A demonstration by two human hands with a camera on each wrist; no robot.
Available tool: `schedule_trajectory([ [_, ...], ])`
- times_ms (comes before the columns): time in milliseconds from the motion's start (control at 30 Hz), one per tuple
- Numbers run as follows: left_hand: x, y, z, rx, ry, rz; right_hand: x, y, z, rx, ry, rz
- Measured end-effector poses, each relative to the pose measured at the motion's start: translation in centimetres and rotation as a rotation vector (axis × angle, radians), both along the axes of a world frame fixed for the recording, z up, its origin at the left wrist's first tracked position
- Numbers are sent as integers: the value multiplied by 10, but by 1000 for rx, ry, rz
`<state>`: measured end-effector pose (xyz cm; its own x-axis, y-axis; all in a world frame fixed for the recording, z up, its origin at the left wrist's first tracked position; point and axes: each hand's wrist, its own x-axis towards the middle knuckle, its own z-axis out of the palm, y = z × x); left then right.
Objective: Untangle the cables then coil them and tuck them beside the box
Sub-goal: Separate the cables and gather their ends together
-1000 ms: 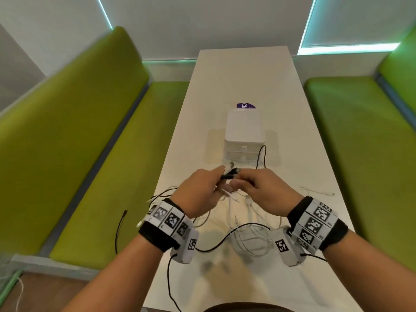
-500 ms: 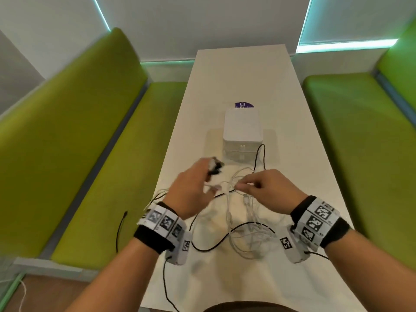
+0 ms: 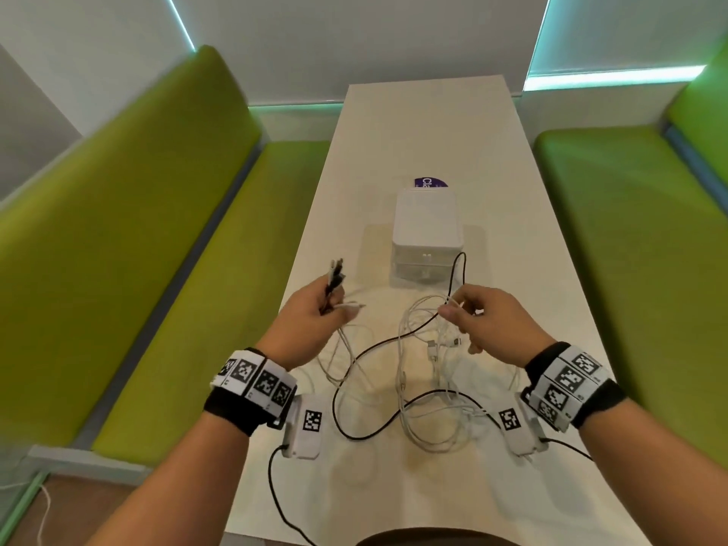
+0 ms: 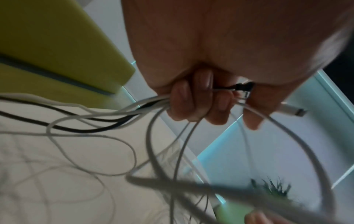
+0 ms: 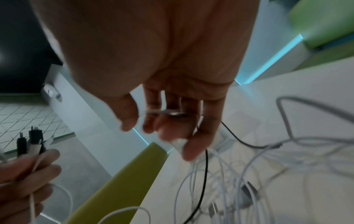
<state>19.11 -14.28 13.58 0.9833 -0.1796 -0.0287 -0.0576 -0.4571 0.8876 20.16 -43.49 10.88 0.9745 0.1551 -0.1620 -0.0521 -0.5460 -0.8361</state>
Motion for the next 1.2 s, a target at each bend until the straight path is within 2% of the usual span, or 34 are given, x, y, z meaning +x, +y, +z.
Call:
schedule_trajectory([
  [67,5,12,3,65,-47,145,-3,6,-9,-4,3,-85],
  [100,8,21,6,129,-70,235,-6,11,-14,-63,8,-62],
  [200,15,65,8,466,22,530,-24,37,-33,-221,77,222],
  [267,15,100,1,678,131,646,-34,52,-50,-292,118,353],
  [367,4,125,-12,925,270,659,-36,63,-73,-408,132,368],
  [533,-14,113,-24,949,172,537,-25,61,-79,-359,115,338],
  [600,-13,102,-24,877,172,526,-24,62,-82,-387,119,354],
  [700,-8,87,-24,665,198,500,-24,64,-85,-443,97,379],
  [867,1,75,-21,302,223,449,-16,53,-64,-324,66,314],
  [933,4,65,-14,-5,258,448,-11,45,-45,-249,6,237],
  [1000,6,54,-3,-320,342,434,-5,38,-21,-186,-146,136],
  [1067,6,42,9,-558,401,314,-1,33,7,-73,-255,72],
  [1133,6,30,16,-639,409,202,-2,32,33,5,-301,97],
  [1200,4,10,21,-635,384,133,-6,35,57,79,-282,178],
])
